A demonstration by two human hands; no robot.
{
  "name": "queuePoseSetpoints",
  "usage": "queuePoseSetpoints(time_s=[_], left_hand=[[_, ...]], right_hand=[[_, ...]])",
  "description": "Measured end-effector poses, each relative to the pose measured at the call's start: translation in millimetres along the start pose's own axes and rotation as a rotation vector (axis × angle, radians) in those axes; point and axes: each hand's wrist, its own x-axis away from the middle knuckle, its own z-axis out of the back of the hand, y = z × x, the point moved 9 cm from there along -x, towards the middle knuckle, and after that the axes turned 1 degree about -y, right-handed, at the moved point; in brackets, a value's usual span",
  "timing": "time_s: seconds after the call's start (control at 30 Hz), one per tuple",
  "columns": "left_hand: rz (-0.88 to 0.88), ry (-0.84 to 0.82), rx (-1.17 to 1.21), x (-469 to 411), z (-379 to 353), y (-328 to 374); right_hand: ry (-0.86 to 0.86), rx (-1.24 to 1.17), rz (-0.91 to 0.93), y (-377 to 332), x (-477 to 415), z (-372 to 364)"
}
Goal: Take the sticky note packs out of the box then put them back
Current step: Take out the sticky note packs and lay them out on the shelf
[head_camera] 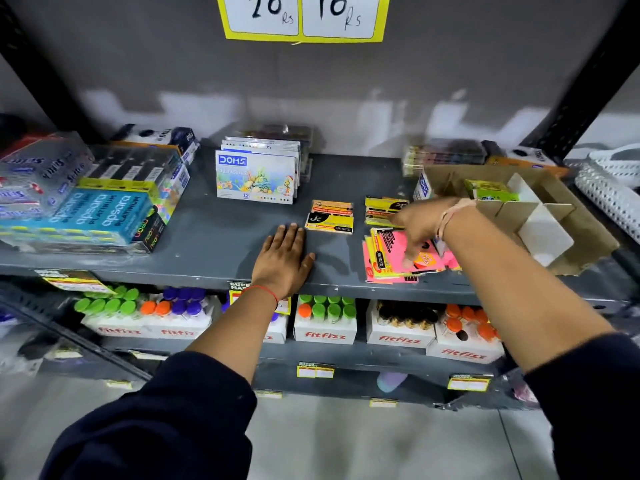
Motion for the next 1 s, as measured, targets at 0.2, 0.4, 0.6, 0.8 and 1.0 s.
queuePoseSetpoints(time_s=[0.2,0.4,0.6,0.8,1.0], left_hand=[[-0.009,-0.029,0.019,2,0,0],[-0.005,-0.018,0.081,3,5,-4],[0.129,0.057,0.141,2,13,-21],[0.125,0.053,0.132,2,11,-28],[0.098,0.026,0.118,4,8,-25]], right_hand=[[0.129,0.063,0.011,-8,8,-13],[0.275,-0.242,0.081,-9,34,28],[0.394,-0.294,0.287,-94,13,41],[0.289,-0.195,0.190,-108,-27,4],[0.380,-0.274,0.237,-72,-2,21]])
